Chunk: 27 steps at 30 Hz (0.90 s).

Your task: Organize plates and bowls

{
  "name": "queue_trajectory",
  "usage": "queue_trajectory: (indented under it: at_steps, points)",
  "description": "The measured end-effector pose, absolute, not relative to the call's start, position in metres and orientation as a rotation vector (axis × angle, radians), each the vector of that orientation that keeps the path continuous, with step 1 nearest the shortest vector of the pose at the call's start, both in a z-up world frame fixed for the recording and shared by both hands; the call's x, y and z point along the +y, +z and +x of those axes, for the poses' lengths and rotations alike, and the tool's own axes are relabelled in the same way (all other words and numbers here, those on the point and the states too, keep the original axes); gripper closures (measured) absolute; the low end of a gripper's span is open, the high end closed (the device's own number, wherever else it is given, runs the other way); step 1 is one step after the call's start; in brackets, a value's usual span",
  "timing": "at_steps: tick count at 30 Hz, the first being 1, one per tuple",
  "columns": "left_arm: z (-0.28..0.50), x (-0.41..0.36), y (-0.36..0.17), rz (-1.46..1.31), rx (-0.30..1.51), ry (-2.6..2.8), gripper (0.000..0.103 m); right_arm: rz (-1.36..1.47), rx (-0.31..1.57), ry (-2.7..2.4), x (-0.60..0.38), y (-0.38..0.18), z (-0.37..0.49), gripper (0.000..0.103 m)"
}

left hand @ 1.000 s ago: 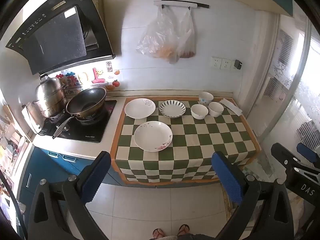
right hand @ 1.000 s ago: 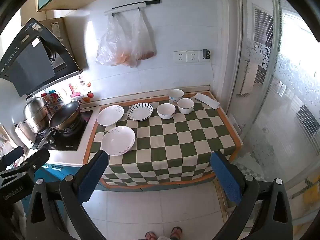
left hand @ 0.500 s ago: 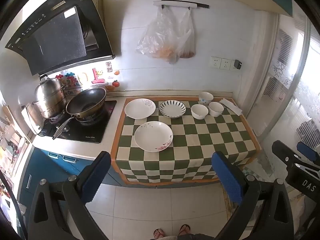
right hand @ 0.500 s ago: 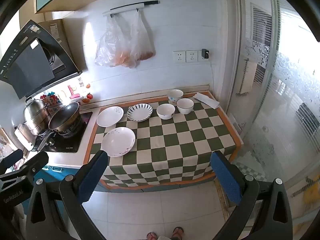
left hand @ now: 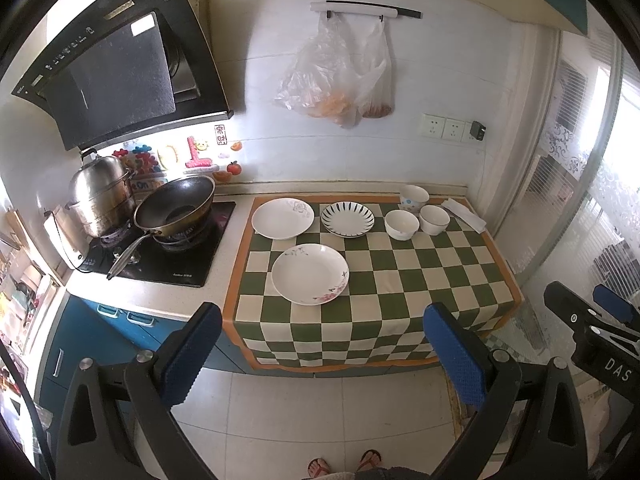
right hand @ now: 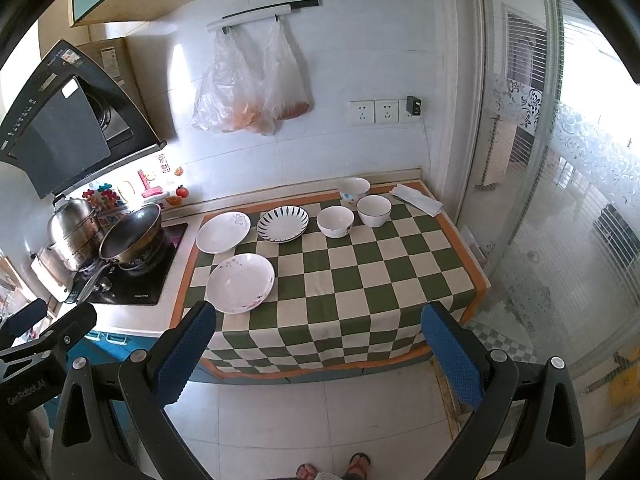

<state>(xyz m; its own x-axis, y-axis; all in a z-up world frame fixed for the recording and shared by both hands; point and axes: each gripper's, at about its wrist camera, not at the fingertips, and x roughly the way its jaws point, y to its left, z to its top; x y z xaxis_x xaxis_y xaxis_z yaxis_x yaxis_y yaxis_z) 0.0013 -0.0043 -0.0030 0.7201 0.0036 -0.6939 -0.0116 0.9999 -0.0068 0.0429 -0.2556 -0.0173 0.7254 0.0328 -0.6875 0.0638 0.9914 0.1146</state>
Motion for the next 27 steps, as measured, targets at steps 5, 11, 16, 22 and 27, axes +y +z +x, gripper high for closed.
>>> queue_trajectory:
  at_steps: [5, 11, 16, 22, 27]
  points:
    - [0.002, -0.003, -0.003, -0.012, 0.767, 0.009, 0.000, 0.131, 0.756, -0.010, -0.253, -0.017, 0.042, 0.000]
    - [0.003, 0.006, 0.000, -0.012, 0.763, 0.005, 0.000, 0.128, 0.753, -0.001, -0.252, -0.015, 0.039, 0.000]
    - [0.003, 0.008, 0.001, -0.012, 0.762, 0.001, 0.000, 0.125, 0.747, 0.000, -0.251, -0.013, 0.038, 0.000]
    - [0.004, 0.009, 0.001, -0.013, 0.760, 0.001, 0.000, 0.129, 0.752, 0.007, -0.249, -0.013, 0.038, 0.000]
    - [0.005, 0.008, 0.005, -0.013, 0.760, 0.000, 0.000, 0.130, 0.759, 0.012, -0.248, -0.014, 0.040, 0.000]
